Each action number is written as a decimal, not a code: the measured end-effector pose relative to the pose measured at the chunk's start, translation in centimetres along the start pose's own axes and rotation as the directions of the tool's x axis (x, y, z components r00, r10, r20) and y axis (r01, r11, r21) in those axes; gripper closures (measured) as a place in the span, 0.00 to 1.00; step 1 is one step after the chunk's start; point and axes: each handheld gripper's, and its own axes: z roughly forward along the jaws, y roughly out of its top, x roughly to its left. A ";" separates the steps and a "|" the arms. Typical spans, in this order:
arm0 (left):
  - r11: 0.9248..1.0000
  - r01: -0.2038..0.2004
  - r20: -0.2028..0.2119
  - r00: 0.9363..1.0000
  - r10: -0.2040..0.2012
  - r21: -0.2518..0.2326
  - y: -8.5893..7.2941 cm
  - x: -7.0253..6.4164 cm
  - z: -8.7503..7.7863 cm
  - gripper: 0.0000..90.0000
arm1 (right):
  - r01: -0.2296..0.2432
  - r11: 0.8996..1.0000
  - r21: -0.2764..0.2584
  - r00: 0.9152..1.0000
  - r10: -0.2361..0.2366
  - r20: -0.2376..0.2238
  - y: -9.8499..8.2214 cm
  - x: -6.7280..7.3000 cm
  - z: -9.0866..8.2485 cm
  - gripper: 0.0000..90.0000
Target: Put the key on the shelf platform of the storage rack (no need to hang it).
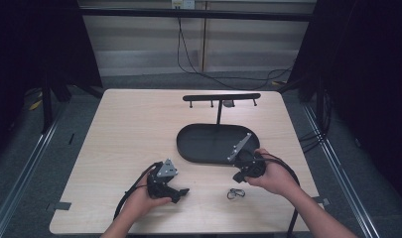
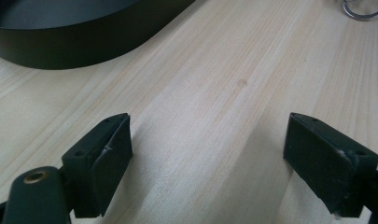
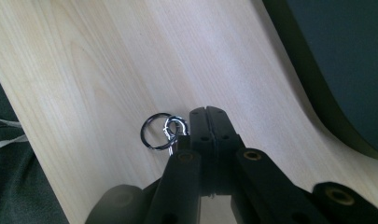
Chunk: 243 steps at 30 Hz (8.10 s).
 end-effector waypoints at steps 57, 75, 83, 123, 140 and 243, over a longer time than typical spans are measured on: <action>1.000 0.007 -0.002 1.000 -0.007 -0.009 0.0 -0.1 0.0 0.17 | -0.026 0.998 0.048 0.987 0.018 0.162 3.9 -5.0 -2.5 0.78; 1.000 0.008 -0.002 1.000 -0.008 -0.010 0.0 -0.1 0.0 0.17 | -0.078 0.997 0.007 0.971 0.074 0.225 4.3 -7.2 -1.1 0.78; 1.000 0.010 -0.001 1.000 -0.010 -0.010 0.0 -0.1 0.0 0.17 | -0.094 0.996 -0.003 0.966 0.092 0.241 4.1 -8.1 -0.3 0.78; 1.000 -0.002 0.002 1.000 0.002 0.000 0.0 0.0 0.0 0.17 | -0.117 0.991 -0.068 0.928 0.134 0.347 3.8 -9.9 2.9 0.72; 1.000 -0.003 0.002 1.000 0.003 0.001 0.0 0.0 0.0 0.17 | -0.200 0.964 -0.173 0.943 0.238 0.234 2.3 -9.0 1.7 0.39; 1.000 -0.002 0.000 1.000 0.002 0.000 0.0 0.0 0.0 0.17 | -0.184 0.959 -0.214 0.971 0.211 0.112 -11.6 -3.7 0.9 0.27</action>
